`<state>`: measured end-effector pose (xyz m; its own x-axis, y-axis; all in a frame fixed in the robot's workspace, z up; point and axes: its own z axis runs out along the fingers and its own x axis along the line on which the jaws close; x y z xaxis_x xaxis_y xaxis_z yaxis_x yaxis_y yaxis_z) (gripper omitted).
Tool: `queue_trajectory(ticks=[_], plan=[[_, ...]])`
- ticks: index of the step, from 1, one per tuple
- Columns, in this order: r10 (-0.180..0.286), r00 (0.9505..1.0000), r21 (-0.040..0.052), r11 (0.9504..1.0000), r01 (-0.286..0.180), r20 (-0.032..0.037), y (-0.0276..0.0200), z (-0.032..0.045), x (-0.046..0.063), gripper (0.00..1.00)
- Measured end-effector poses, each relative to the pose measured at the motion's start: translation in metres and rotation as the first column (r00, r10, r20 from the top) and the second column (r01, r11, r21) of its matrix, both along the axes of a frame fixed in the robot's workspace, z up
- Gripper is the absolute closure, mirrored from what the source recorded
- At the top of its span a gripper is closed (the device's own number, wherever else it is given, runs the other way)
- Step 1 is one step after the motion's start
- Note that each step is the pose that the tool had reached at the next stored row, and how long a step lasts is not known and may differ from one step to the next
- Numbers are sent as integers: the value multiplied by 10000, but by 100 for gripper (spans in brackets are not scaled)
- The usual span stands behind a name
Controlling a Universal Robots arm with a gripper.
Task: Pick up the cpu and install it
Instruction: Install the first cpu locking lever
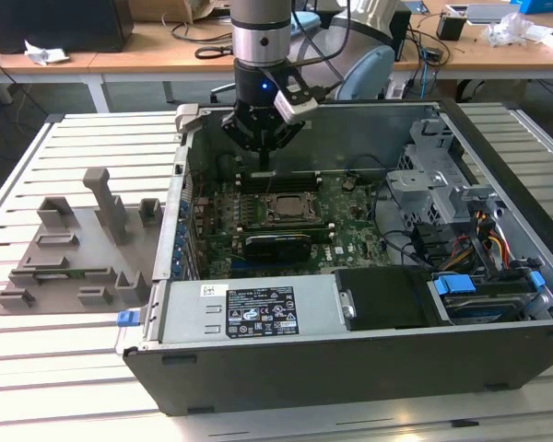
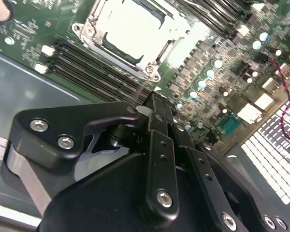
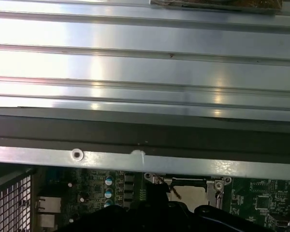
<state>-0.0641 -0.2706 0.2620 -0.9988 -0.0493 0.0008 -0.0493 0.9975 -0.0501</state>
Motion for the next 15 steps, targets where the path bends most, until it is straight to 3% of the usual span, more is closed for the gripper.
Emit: queue_trajectory(ticks=[3, 8, 11, 12, 14, 15], plan=[[2, 10000, -1, 10000, -2, -25, 0, -2, 70, 89], [1, 10000, 3, 10000, -1, -23, 1, -8, 72, 89], [3, 10000, 26, 10000, -3, -24, 0, -63, 73, 89], [3, 10000, 60, 10000, -3, -25, -2, -72, 74, 89], [3, 10000, 282, 9996, -2, -26, -39, -104, 88, 89], [2, 10000, 345, 9994, -2, -25, -50, -113, 96, 89]])
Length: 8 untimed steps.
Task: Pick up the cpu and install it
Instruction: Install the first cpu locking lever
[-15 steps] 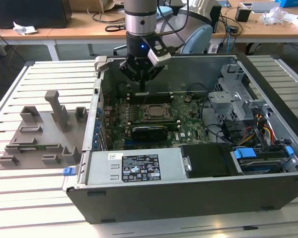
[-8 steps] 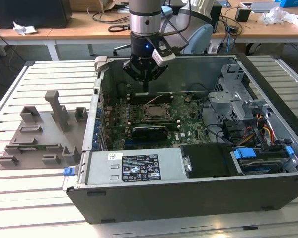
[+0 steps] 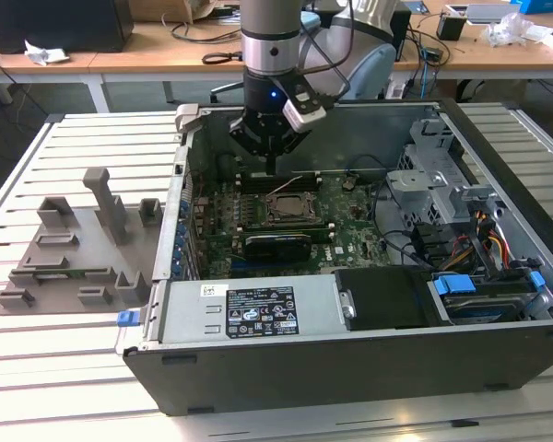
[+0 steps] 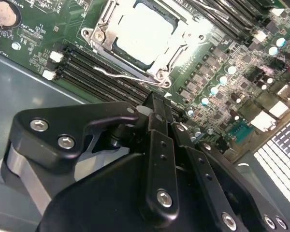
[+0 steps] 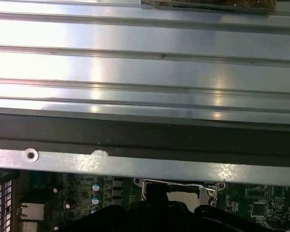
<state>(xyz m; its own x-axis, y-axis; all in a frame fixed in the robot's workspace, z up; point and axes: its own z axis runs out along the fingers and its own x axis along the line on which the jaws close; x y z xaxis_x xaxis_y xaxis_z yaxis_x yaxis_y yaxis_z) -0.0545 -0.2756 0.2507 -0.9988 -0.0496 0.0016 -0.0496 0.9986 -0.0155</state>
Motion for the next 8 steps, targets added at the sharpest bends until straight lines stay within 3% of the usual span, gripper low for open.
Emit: queue_trajectory(ticks=[2, 8], plan=[[0, 10000, 88, 10000, 0, -1, -11, -29, 30, 89], [0, 10000, 90, 10000, 0, -19, -10, -189, 89, 89]])
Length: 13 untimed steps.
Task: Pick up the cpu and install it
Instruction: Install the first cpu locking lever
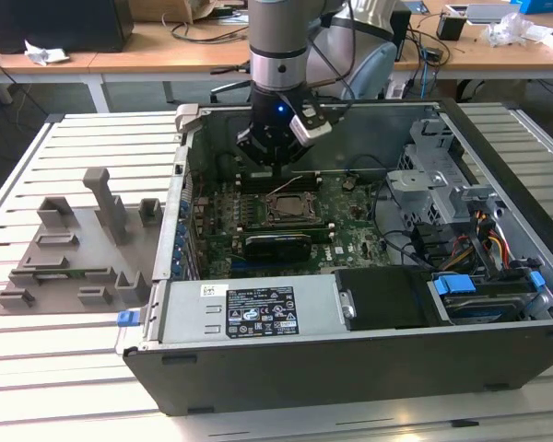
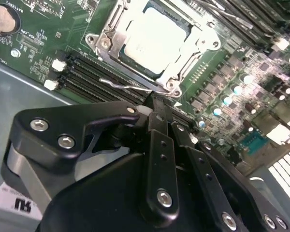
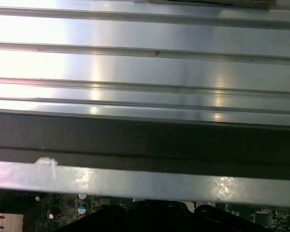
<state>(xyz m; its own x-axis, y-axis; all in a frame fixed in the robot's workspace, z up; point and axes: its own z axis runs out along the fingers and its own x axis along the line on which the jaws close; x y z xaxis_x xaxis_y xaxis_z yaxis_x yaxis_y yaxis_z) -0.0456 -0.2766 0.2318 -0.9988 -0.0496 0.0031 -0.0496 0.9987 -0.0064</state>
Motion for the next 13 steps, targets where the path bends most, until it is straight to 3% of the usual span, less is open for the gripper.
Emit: queue_trajectory(ticks=[6, 13], plan=[[53, 10000, 0, 10000, -53, -7, 56, -80, 37, 89], [72, 10000, -1, 10000, -72, -13, 56, -120, 129, 89]])
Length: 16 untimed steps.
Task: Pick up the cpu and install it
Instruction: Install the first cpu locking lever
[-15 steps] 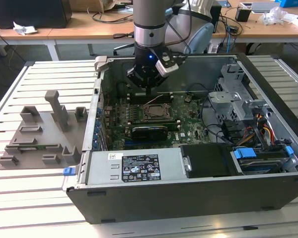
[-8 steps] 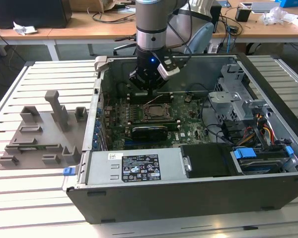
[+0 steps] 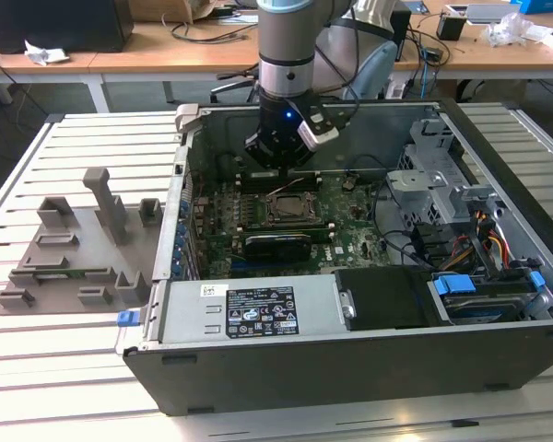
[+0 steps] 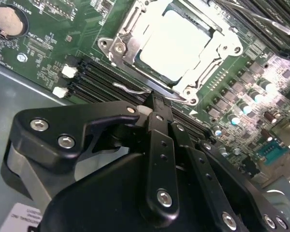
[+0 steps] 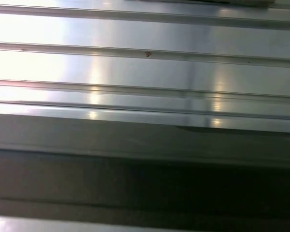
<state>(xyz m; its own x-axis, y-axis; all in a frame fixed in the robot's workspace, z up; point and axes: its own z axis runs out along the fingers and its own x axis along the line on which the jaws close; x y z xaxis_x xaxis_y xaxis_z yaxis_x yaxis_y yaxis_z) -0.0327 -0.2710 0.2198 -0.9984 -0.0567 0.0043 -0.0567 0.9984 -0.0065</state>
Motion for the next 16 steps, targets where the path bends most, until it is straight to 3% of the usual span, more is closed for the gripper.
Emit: queue_trajectory(ticks=[16], plan=[[0, 10000, -3, 10000, 0, -27, 0, -148, 198, 89]])
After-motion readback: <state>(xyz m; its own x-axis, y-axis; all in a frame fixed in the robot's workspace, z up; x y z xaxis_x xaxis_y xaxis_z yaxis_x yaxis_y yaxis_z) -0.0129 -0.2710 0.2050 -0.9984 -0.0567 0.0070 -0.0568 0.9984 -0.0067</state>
